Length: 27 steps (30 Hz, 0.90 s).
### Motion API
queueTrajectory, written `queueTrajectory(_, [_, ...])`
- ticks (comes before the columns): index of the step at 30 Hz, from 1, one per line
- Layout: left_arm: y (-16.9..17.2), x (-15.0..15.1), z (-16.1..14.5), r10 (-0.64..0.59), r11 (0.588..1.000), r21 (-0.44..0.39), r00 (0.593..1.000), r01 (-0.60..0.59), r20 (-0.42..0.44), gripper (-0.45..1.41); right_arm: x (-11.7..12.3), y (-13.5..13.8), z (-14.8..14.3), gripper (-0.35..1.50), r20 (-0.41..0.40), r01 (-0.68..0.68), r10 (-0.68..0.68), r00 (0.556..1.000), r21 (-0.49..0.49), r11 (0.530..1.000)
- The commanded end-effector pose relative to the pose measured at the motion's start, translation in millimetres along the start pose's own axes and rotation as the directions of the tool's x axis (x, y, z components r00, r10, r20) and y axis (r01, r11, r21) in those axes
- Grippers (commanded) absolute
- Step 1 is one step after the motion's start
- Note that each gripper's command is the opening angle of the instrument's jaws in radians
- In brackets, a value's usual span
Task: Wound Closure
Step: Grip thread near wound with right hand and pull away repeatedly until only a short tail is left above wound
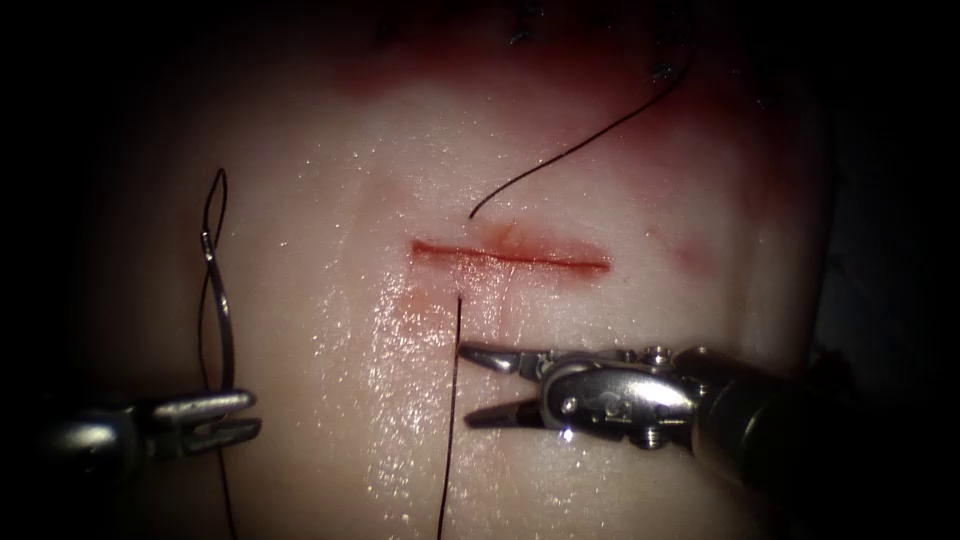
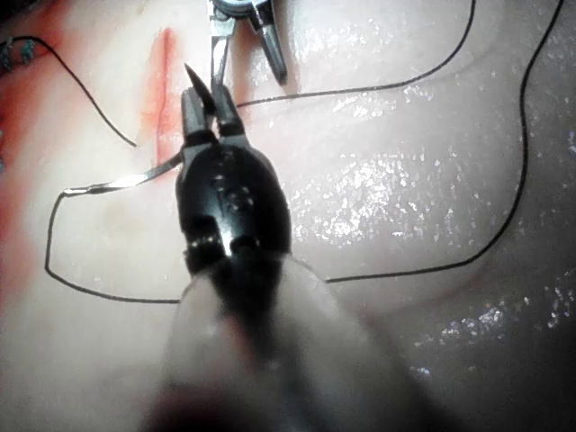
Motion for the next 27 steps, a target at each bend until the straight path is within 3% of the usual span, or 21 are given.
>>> queueTrajectory(1, [0.0,-0.3,0.8,0.001,1.0,-0.001,1.0,-0.001,-0.002,-0.35,-1.2,0.9,1.1,1.32,-0.01,0.021,-0.021,1.0,0.0,1.0])
queueTrajectory(9, [0.0,-0.3,0.8,0.001,1.0,-0.001,1.0,-0.001,-0.002,-0.35,-3.0,2.4,3.0,1.3,0.017,0.1,-0.1,0.995,0.016,0.995])
queueTrajectory(16, [0.0,-0.4,0.6,0.001,1.0,-0.002,1.0,-0.001,-0.003,-0.35,-2.9,2.2,4.7,1.23,0.038,0.147,-0.148,0.988,0.028,0.989])
queueTrajectory(17, [0.0,-0.4,0.6,0.001,1.0,-0.002,1.0,-0.001,-0.002,-0.35,-2.9,2.2,4.7,1.11,0.039,0.147,-0.148,0.988,0.03,0.989])
queueTrajectory(18, [0.0,-0.3,0.5,0.002,1.0,-0.002,1.0,-0.002,-0.002,-0.35,-2.8,2.1,4.7,0.86,0.041,0.148,-0.149,0.988,0.037,0.988])
queueTrajectory(20, [0.0,-0.3,0.4,0.002,1.0,-0.003,1.0,-0.002,-0.002,-0.35,-2.8,2.0,4.2,-0.15,0.039,0.176,-0.18,0.983,0.093,0.98])
queueTrajectory(21, [0.0,-0.3,0.3,0.002,1.0,-0.003,1.0,-0.002,-0.002,-0.35,-2.8,2.1,4.1,-0.35,0.044,0.18,-0.185,0.982,0.101,0.979])
queueTrajectory(27, [0.0,-0.3,0.1,0.002,1.0,-0.004,1.0,-0.002,-0.002,-0.35,-3.1,2.0,2.8,-0.35,0.037,0.186,-0.189,0.981,0.073,0.98])
